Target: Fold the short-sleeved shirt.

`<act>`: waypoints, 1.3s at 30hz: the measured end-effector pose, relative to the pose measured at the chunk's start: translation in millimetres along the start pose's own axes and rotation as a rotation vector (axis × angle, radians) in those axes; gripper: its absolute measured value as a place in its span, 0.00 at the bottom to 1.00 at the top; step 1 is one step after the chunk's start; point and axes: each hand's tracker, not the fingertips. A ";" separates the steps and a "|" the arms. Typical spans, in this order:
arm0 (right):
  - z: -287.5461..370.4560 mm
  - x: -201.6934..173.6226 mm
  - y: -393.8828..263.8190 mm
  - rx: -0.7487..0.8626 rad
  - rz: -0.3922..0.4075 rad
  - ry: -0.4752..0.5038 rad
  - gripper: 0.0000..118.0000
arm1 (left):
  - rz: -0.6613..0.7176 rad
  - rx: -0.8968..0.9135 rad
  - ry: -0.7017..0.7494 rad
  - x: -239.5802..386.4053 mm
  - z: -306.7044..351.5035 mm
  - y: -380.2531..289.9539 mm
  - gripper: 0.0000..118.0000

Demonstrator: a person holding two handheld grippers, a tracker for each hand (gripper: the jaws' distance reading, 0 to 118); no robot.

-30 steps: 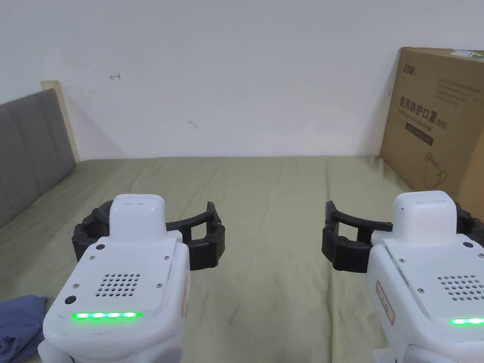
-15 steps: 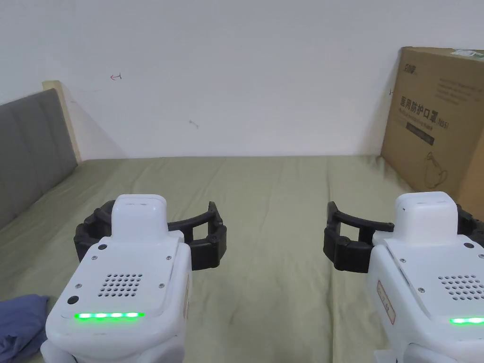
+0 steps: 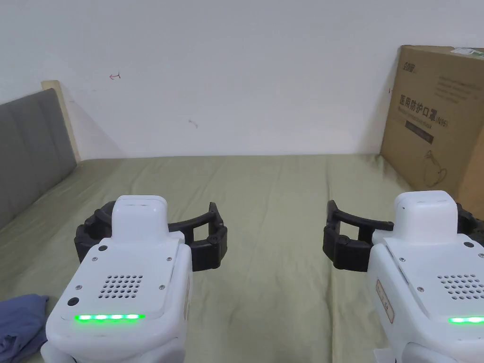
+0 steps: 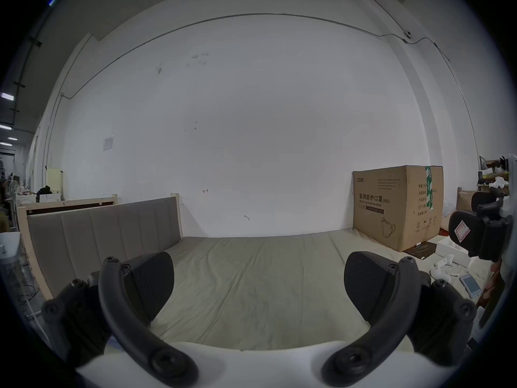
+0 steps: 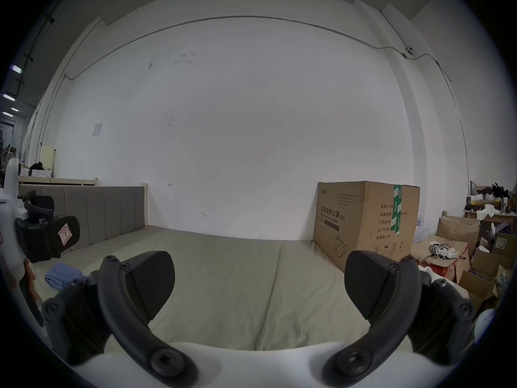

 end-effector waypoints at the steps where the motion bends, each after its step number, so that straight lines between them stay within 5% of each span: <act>1: -0.2 0.3 -0.2 -0.001 0.000 -0.001 1.00 | 0.001 0.000 0.000 0.0 0.1 0.0 1.00; 13: 6.6 -2.4 -1.1 -0.022 -0.019 0.119 1.00 | -0.008 -0.008 -0.012 0.7 2.5 1.1 1.00; 20: 7.4 -6.7 13.8 -0.108 -0.148 0.066 1.00 | -0.006 0.005 -0.018 0.6 4.9 5.4 1.00; 39: 17.8 -17.2 11.3 0.007 0.010 -0.047 1.00 | -0.018 0.002 -0.021 3.0 4.1 4.3 1.00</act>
